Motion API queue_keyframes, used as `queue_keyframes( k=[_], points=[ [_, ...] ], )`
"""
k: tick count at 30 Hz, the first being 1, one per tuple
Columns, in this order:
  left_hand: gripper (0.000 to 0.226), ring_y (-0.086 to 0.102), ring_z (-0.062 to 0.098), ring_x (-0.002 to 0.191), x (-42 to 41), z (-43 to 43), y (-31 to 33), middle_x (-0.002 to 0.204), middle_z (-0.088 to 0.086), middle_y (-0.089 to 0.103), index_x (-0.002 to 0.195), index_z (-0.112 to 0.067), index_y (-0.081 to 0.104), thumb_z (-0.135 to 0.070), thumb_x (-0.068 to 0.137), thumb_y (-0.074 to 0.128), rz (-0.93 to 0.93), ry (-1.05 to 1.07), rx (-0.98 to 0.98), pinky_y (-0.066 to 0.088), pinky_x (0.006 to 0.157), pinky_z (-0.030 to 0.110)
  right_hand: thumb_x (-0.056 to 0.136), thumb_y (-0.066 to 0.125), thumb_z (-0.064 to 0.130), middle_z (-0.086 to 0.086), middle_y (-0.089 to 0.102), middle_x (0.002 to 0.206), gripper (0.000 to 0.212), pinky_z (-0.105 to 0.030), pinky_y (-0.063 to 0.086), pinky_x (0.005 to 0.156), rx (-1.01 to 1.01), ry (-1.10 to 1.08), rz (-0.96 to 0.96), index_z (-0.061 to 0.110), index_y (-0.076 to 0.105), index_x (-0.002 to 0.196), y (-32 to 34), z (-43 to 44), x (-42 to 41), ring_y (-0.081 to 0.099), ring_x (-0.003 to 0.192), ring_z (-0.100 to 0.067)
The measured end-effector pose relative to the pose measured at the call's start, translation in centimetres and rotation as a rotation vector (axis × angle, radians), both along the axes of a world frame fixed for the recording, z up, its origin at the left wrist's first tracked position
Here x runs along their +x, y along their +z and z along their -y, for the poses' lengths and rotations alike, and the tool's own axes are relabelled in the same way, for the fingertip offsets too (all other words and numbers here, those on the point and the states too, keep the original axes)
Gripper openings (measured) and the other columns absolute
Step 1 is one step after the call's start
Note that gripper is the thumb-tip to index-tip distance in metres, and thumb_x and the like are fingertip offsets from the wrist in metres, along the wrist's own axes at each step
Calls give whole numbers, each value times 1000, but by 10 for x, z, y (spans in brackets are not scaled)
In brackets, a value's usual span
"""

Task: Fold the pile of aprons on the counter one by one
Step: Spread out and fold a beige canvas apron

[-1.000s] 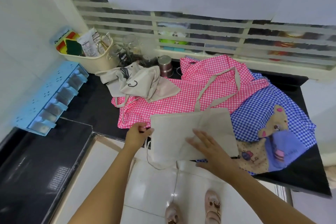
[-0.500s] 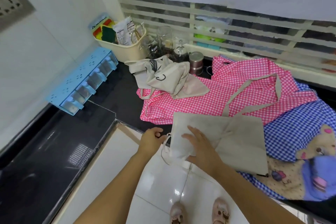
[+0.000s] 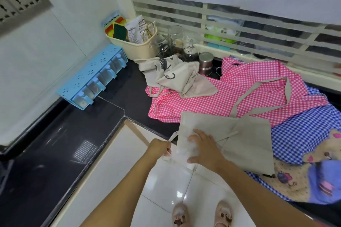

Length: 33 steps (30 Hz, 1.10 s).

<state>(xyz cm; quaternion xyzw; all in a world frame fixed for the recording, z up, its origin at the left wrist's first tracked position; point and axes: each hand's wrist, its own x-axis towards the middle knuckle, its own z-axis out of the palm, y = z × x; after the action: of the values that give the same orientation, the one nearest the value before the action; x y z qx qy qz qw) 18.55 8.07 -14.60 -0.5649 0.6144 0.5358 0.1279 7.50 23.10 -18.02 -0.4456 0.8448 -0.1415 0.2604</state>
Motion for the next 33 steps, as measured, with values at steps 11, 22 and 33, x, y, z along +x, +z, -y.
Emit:
queue_keyframes(
  k=[11,22,33],
  points=[
    [27,68,19,51,-2,2,67,59,9,66,92,4,58,-6,102,35,-457,507,682,54,44,29,89,59,15,3,62,97,30,-14,42,78,-182,-226,769,5,64,117,75,19,22,54,87,-3],
    [29,57,14,45,-52,-10,85,74,2,58,76,-14,59,-21,100,45,-544,639,695,46,59,29,87,65,37,2,37,60,35,-24,39,67,-469,-575,1051,14,48,66,94,-17,-26,38,60,-12],
    [17,61,14,43,-56,-68,39,57,6,64,79,-2,63,-8,93,57,-526,768,935,50,44,18,103,36,29,-5,62,73,40,-32,46,82,-1080,-1185,1743,12,45,68,80,19,-71,58,73,-17]
  ],
)
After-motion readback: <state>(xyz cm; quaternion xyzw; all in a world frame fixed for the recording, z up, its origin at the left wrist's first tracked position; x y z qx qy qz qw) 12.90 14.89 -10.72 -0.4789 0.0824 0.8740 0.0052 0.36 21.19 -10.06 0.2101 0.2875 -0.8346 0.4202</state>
